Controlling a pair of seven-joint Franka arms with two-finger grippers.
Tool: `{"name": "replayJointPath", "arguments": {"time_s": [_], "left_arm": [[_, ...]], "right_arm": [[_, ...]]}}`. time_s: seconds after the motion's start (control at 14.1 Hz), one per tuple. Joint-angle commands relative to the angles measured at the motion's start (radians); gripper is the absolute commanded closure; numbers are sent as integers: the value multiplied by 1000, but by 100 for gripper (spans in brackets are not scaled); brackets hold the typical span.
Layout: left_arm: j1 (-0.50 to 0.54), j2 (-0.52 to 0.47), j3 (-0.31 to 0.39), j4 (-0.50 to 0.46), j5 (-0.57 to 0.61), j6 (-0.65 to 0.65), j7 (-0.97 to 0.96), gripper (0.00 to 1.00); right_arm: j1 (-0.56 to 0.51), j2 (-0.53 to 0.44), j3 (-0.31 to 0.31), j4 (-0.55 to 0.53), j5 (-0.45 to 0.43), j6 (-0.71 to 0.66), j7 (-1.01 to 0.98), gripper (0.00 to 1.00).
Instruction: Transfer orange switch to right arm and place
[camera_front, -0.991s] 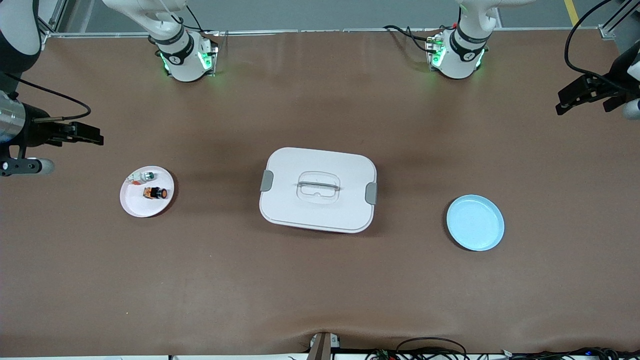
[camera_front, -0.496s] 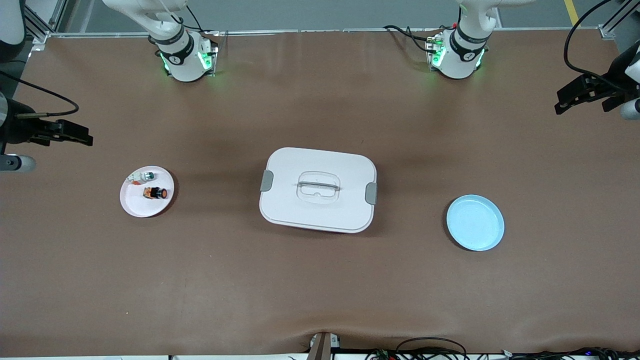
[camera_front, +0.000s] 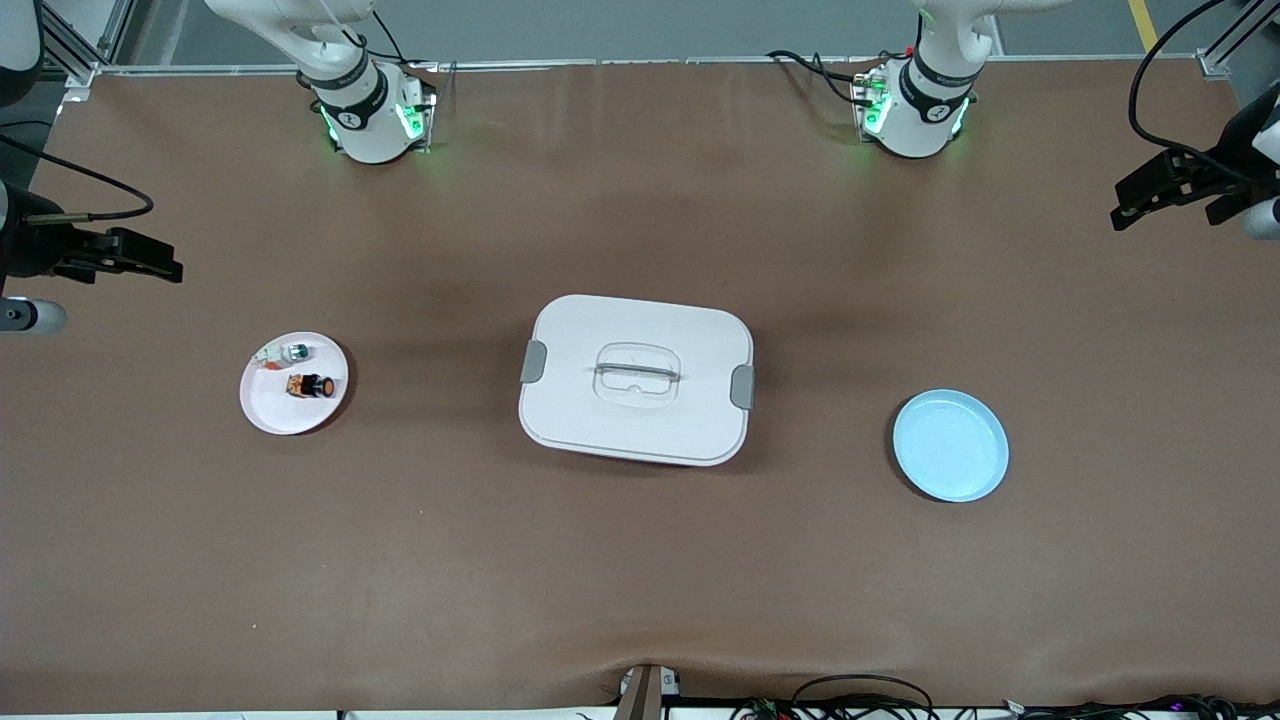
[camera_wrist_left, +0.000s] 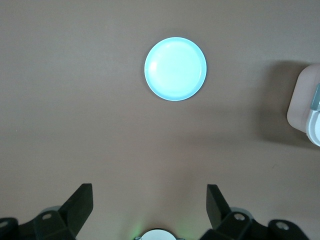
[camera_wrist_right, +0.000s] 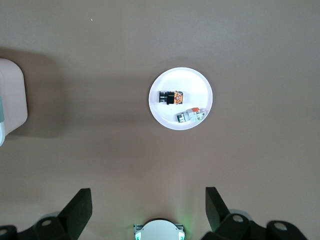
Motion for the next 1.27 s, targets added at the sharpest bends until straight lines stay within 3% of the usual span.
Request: {"name": "replayJointPath", "arguments": {"time_s": [0.0,0.57,1.2], "left_arm": [[5,-7,-3,4,7,3,16,0],[6,4,1,13,13,37,15,0],[17,2,7,13,13,54,23,0]], "right_arm": [[4,-30,6,-1,-13,-9,100,0],[1,-63,3,-12,-7,16,125,0],[-1,-97,1,-39,-19,66,21,0]]}}
